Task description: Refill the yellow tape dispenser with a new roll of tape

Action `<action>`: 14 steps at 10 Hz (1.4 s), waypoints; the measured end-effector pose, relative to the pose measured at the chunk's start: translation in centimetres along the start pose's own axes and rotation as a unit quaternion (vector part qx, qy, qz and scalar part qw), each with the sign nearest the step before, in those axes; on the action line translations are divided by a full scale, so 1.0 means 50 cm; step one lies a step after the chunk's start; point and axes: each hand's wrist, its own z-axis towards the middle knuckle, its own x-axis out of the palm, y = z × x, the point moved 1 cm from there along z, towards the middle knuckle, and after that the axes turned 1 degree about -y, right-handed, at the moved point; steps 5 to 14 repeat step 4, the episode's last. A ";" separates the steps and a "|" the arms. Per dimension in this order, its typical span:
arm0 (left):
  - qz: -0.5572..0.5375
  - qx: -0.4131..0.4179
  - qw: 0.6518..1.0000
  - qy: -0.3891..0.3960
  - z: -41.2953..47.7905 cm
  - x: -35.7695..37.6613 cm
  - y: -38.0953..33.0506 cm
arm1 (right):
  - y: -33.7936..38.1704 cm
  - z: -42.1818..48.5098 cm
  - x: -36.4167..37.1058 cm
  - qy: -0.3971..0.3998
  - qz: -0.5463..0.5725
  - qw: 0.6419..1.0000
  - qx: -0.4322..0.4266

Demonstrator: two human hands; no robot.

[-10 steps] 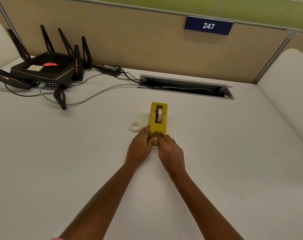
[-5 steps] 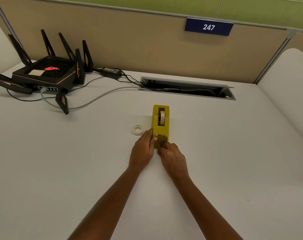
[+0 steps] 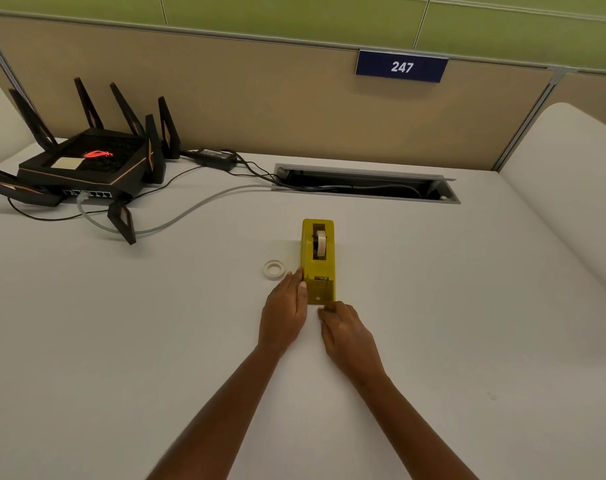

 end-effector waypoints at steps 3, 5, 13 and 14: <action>0.167 0.077 0.983 -0.002 -0.020 -0.001 0.019 | -0.048 0.009 -0.039 -0.046 0.023 0.997 0.054; 0.221 0.050 0.973 0.036 -0.019 -0.009 0.024 | -0.067 0.026 -0.036 -0.031 0.000 0.996 0.081; 0.221 0.050 0.973 0.036 -0.019 -0.009 0.024 | -0.067 0.026 -0.036 -0.031 0.000 0.996 0.081; 0.221 0.050 0.973 0.036 -0.019 -0.009 0.024 | -0.067 0.026 -0.036 -0.031 0.000 0.996 0.081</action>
